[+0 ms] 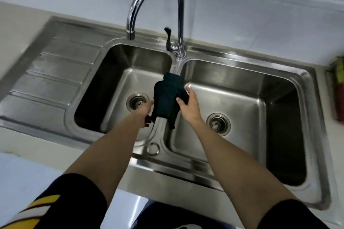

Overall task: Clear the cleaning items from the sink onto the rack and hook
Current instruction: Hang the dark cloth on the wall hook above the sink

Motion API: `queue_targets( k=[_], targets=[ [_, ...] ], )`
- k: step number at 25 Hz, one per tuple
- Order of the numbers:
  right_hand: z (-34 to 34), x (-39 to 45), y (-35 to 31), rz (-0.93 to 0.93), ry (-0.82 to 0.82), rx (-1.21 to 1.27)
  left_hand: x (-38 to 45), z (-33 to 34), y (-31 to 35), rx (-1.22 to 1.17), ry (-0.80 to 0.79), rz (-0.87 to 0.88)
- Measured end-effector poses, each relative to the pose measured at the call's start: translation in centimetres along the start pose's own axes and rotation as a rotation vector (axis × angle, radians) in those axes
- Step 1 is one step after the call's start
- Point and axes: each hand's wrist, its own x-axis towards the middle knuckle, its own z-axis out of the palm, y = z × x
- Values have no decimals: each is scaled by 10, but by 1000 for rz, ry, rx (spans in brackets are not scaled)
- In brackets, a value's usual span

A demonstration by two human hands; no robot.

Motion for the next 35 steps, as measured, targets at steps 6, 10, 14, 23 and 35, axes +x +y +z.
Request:
queue_targets(
  k=[6, 10, 14, 23, 35],
  targets=[
    [13, 22, -11, 122, -83, 104, 13, 7, 14, -209, -146, -2],
    [6, 27, -12, 96, -9, 30, 27, -6, 24, -219, -211, -57],
    [-21, 37, -23, 66, -19, -69, 17, -13, 48, -196, -277, 19],
    [-87, 9, -77, -74, -226, 48, -35, -15, 87, -299, -228, 294],
    [-163, -55, -146, 6, -204, 635, -131, 55, 76, -405, -296, 636]
  ],
)
